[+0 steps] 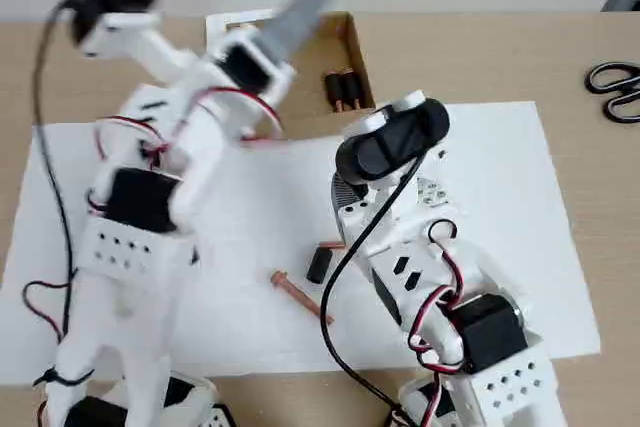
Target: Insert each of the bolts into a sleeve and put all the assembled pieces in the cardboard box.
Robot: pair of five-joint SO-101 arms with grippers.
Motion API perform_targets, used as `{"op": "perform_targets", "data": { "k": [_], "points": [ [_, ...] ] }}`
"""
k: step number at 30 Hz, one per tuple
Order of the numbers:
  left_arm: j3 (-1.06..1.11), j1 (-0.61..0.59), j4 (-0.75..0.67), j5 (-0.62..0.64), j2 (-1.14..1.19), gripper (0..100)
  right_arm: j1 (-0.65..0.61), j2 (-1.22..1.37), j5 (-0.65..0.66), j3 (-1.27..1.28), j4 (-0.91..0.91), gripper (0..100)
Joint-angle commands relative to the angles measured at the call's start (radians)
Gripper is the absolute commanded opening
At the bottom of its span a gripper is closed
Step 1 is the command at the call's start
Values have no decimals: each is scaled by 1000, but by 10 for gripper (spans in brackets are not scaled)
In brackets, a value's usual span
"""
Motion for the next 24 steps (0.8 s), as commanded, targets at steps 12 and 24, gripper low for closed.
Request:
{"op": "perform_targets", "data": {
  "k": [12, 24],
  "points": [
    [357, -77, -77, 186, 287, 13, 67, 45, -48, -28, -209, 2],
    [444, 143, 239, 11, 287, 6, 94, 1101, -35, -1014, -62, 2]
  ]
}}
